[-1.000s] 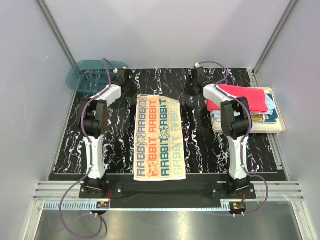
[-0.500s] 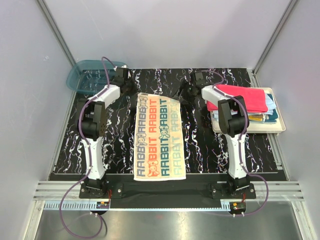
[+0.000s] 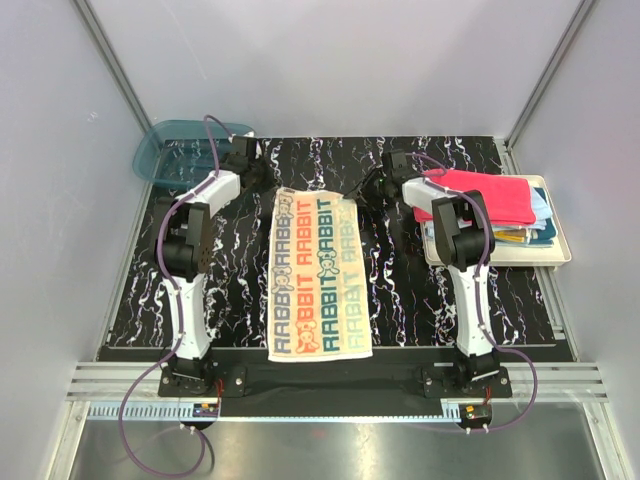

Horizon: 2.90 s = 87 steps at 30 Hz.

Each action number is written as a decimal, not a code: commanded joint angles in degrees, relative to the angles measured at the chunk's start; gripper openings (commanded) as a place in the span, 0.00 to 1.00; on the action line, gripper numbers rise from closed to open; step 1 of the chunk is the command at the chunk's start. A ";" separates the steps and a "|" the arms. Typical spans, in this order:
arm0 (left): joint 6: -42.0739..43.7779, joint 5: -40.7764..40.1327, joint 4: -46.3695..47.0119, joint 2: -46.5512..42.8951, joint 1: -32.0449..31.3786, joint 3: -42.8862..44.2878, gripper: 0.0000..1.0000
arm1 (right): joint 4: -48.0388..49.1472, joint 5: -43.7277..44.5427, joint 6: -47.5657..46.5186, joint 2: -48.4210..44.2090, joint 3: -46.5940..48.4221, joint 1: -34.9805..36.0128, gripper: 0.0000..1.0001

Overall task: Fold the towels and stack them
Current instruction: Fold the towel

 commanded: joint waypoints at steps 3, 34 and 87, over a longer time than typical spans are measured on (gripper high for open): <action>1.77 3.46 2.22 -2.27 -0.07 4.26 0.00 | 2.08 0.87 -1.90 2.17 6.48 -1.55 0.27; -2.09 -0.22 11.78 -20.80 -3.75 -17.25 0.00 | 18.15 17.04 -29.61 -27.44 -24.42 0.90 0.36; -4.65 -7.17 11.80 -32.32 -11.40 -45.31 0.00 | -16.74 15.73 -34.44 -9.87 0.08 8.82 0.39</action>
